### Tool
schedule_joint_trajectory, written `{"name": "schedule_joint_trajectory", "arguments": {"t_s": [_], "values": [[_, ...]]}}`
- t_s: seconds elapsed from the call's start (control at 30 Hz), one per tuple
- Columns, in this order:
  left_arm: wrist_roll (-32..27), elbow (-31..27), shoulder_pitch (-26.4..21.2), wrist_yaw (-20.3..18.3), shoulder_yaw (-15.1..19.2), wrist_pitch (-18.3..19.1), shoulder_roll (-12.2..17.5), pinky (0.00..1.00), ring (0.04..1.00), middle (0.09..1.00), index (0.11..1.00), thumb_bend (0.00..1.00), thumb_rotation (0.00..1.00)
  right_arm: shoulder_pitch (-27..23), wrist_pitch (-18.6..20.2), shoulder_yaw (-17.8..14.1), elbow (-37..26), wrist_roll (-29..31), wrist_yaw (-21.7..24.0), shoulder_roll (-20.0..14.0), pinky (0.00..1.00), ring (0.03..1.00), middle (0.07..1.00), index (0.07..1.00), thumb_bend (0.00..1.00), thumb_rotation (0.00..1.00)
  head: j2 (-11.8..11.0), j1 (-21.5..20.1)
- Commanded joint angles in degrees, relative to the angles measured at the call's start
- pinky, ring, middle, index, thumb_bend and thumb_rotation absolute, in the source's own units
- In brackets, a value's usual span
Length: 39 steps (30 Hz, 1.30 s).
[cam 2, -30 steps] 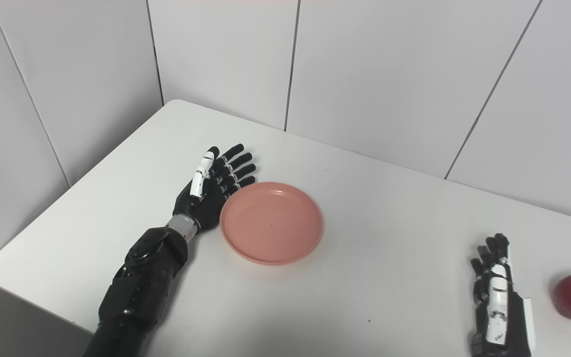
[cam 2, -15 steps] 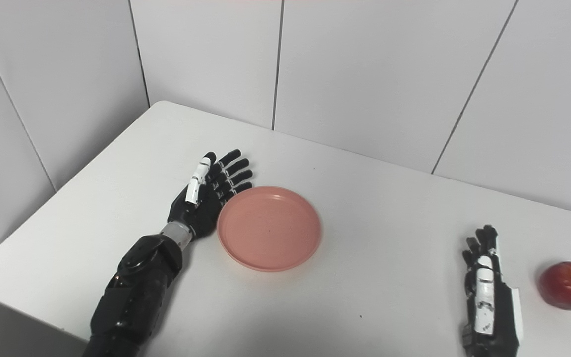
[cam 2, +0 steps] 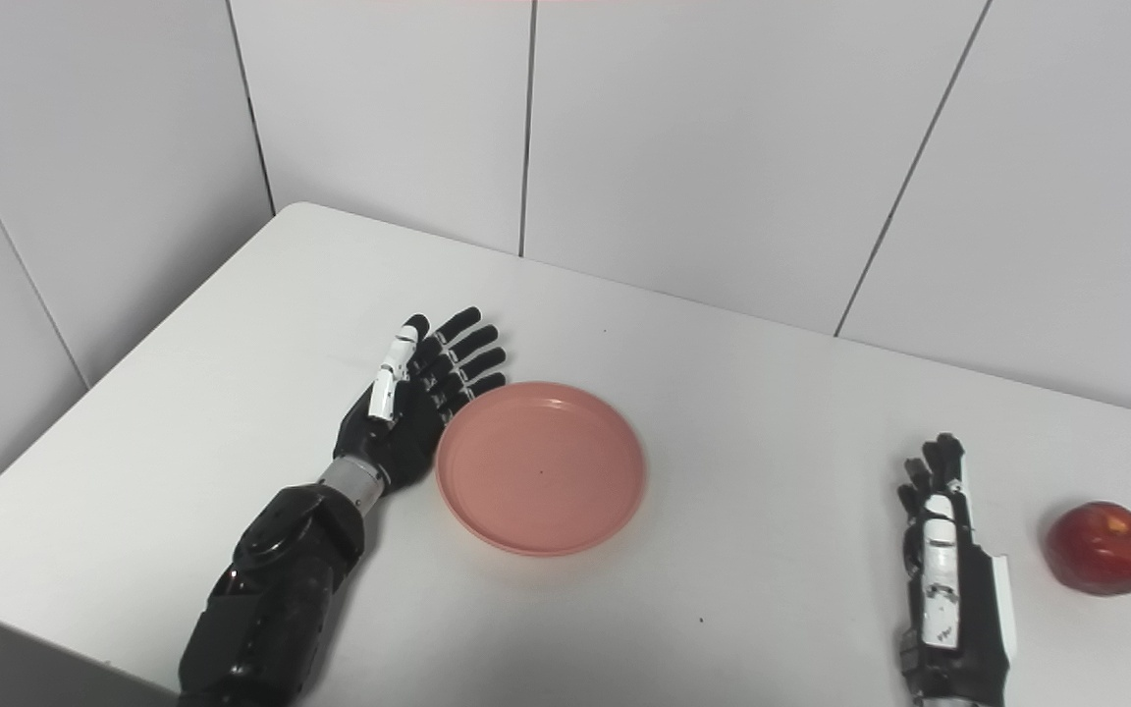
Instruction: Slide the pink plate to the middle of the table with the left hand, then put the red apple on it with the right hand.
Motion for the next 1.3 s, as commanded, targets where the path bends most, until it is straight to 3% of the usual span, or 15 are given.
{"name": "schedule_joint_trajectory", "arguments": {"t_s": [0.0,0.77,1.27], "values": [[0.85,-1.95,-0.7,0.45,-0.73,0.23,-0.51,0.85,0.852,0.854,0.839,0.4,1.0,3.89,-0.64,0.79,4.59,1.16,-0.14,2.55,1.0,0.983,0.999,1.0,0.28,1.0,0.03,-0.24],[2.5,-5.45,1.23,2.6,-3.61,1.35,-4.12,0.84,0.846,0.854,0.839,0.4,1.0,4.15,-0.16,1.36,3.54,-1.62,-2.4,4.01,1.0,0.968,0.983,0.99,0.3,1.0,1.61,-3.27],[3.18,-7.52,2.59,3.15,-7.2,2.0,-6.22,0.84,0.85,0.856,0.838,0.41,1.0,3.97,0.36,1.73,2.93,-3.02,-3.56,4.92,0.97,0.951,0.968,0.977,0.3,1.0,2.9,-5.48]]}}
